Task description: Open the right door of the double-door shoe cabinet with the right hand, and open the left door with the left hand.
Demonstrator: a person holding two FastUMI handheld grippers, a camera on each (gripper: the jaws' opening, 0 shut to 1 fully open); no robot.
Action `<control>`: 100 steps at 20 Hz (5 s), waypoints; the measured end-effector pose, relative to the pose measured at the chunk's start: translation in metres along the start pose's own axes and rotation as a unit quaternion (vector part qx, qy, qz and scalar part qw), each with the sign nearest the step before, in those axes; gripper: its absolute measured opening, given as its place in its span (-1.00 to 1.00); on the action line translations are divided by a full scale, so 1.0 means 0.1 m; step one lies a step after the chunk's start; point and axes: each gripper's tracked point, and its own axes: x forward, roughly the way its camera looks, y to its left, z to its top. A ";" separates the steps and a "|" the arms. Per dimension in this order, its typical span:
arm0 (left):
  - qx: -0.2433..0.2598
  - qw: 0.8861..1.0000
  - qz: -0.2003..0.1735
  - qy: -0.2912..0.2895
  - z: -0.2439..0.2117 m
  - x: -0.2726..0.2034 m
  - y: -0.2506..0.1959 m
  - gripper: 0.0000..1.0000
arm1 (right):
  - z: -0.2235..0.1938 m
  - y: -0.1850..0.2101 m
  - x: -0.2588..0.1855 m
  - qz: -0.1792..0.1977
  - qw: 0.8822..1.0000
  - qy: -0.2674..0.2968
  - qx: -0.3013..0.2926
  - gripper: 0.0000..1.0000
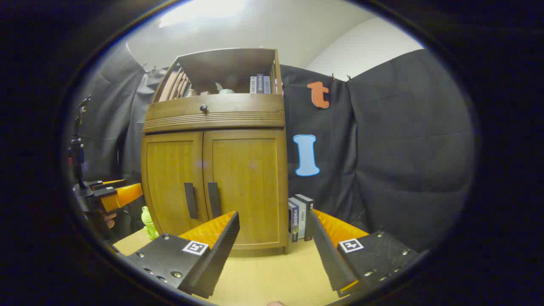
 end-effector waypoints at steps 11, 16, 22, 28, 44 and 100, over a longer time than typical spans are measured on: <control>-0.002 1.000 0.017 0.004 -0.01 -0.04 0.08 0.97 | -0.01 0.18 0.10 0.048 0.999 -0.003 -0.004 0.92; -0.006 1.000 0.022 0.005 -0.02 -0.03 0.12 0.97 | 0.02 0.41 0.36 0.058 0.998 0.005 -0.027 0.92; -0.009 1.000 0.015 0.010 -0.04 -0.01 0.08 0.97 | -0.06 0.95 0.89 0.095 0.994 0.012 -0.045 0.92; -0.016 1.000 0.007 0.008 -0.03 -0.09 0.03 0.97 | -0.13 1.52 1.50 0.109 0.993 0.023 -0.025 0.92; -0.023 0.999 0.017 0.037 -0.22 0.01 0.06 0.94 | -0.82 2.04 2.41 0.135 0.987 0.086 0.012 -0.45; 0.007 0.998 0.014 0.060 -0.50 0.31 -0.10 0.93 | -0.50 -0.84 1.09 0.019 0.996 0.084 -0.011 0.69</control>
